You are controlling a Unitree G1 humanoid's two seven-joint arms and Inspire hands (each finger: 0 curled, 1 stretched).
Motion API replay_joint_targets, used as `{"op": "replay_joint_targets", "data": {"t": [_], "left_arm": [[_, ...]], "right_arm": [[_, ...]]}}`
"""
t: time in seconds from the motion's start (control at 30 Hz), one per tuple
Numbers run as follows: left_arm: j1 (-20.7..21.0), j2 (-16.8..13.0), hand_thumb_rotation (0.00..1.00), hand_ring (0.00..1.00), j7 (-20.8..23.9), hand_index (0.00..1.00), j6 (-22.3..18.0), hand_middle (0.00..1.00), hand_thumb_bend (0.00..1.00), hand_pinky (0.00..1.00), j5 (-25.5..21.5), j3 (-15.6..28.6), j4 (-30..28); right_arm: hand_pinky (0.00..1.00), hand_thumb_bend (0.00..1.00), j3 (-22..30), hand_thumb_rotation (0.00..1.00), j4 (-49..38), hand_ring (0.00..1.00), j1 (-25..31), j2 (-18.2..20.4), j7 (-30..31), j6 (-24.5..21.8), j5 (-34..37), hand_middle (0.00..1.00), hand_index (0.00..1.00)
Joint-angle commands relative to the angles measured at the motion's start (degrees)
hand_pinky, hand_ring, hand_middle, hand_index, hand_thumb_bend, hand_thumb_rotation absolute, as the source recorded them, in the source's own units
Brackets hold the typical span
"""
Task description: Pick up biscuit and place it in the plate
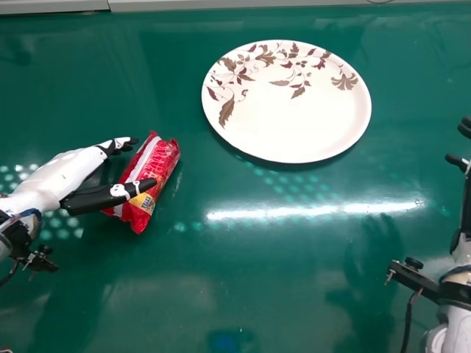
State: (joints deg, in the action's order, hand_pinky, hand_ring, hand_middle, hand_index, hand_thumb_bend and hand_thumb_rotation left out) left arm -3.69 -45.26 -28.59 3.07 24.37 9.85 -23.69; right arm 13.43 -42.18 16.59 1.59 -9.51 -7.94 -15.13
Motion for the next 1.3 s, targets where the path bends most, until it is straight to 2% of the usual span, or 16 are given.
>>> {"op": "replay_joint_targets", "data": {"t": [0.0,0.17,0.3,0.47,0.53,0.67,0.77,0.97,1.13,1.27], "left_arm": [[-1.03,-1.38,0.72,0.93,-1.87,1.0,1.58,0.97,1.0,0.83,2.07,-1.01,-0.78],[0.62,-4.69,0.77,0.93,-5.71,1.0,3.14,0.97,1.0,0.83,6.08,-2.4,-1.94],[3.45,-8.25,0.84,0.93,-9.69,1.0,3.49,0.96,1.0,0.82,8.56,-3.98,-1.77],[7.62,-12.12,0.85,0.9,-12.68,0.98,0.55,0.94,1.0,0.79,8.19,-4.87,0.27],[9.79,-13.26,0.84,0.9,-14.9,0.97,0.7,0.93,1.0,0.79,7.59,-5.41,0.46],[13.87,-14.65,0.86,0.91,-19.32,0.98,0.75,0.94,1.0,0.81,5.65,-6.39,0.54],[16.35,-15.72,0.88,0.89,-20.98,0.96,-0.73,0.93,1.0,0.78,5.8,-7.74,0.98],[22.56,-17.14,0.86,0.87,-24.84,0.94,-2.76,0.91,1.0,0.76,6.54,-11.55,2.8],[28.56,-17.17,0.85,0.85,-27.44,0.92,-5.65,0.89,1.0,0.76,8.83,-15.92,5.49],[31.68,-16.79,0.86,0.85,-28.96,0.92,-8.06,0.89,1.0,0.76,9.28,-18.15,7.71]], "right_arm": [[0.71,0.54,0.49,0.27,0.06,0.79,1.02,-0.29,0.3,1.12,0.57,0.81,0.79],[0.72,0.55,0.49,0.29,-0.33,0.79,1.78,0.15,-0.04,1.45,0.46,0.81,0.79],[0.75,0.55,0.92,0.28,-0.31,0.81,2.24,0.36,-0.39,2.01,0.75,0.82,0.78],[0.75,0.55,1.34,0.3,0.51,0.81,2.81,0.1,-0.79,3.92,0.34,0.82,0.78],[0.74,0.55,1.41,0.3,1.15,0.8,2.99,0.2,-1.03,5.05,0.34,0.82,0.78],[0.76,0.55,1.33,0.3,2.08,0.81,3.43,0.66,-1.16,6.27,0.99,0.82,0.79],[0.76,0.55,0.9,0.3,2.09,0.81,3.85,1.22,-1.21,6.76,1.27,0.83,0.78],[0.75,0.54,0.64,0.28,2.38,0.81,4.63,1.99,-1.53,7.98,1.39,0.83,0.78],[0.75,0.53,0.12,0.28,2.53,0.81,5.61,2.63,-2.18,8.81,0.69,0.83,0.79],[0.75,0.52,-0.57,0.26,2.21,0.8,6.69,3.54,-2.84,9.1,0.4,0.82,0.78]]}}
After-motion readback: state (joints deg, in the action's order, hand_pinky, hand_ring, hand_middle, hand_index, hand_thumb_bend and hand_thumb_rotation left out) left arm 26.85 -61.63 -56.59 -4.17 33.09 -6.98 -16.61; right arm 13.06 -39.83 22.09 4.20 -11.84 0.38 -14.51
